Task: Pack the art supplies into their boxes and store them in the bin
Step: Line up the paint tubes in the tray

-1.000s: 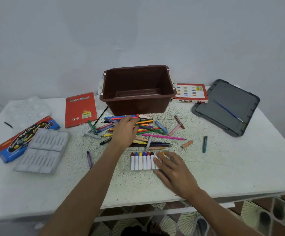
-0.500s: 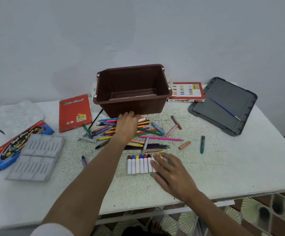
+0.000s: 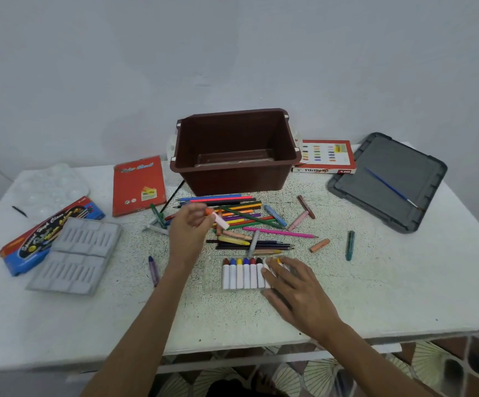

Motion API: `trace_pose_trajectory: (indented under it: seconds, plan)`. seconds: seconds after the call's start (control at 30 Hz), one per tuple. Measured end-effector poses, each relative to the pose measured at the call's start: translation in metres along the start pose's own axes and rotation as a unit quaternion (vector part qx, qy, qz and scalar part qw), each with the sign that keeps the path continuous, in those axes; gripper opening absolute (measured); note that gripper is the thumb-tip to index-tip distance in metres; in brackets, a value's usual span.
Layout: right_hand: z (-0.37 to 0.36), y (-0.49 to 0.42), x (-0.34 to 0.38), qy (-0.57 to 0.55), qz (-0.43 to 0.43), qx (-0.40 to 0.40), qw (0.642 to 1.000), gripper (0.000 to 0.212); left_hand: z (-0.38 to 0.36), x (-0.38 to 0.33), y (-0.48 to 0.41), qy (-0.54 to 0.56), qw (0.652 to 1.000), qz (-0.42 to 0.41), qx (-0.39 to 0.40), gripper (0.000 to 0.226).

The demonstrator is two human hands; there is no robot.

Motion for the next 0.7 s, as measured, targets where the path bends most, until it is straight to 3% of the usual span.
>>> trace_pose_trajectory:
  seconds: [0.17,0.7]
  plan:
    - [0.002,-0.001,0.001,-0.001,0.004,-0.003,1.0,0.039,0.027,0.013,0.036,0.005,0.998,0.049,0.034,0.021]
    - [0.0,0.001,0.002,0.001,0.011,-0.003,1.0,0.039,0.026,0.018,0.065,-0.164,0.971,0.018,0.176,0.019]
Point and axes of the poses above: each hand's wrist, its own y-axis away from the middle knuckle, its own z-axis out of the back of the hand, x = y × z, the point moved 2 cm from there along -y, towards the middle knuckle, and after that the axes turned 13 degrees about -z, right-handed, at the moved point
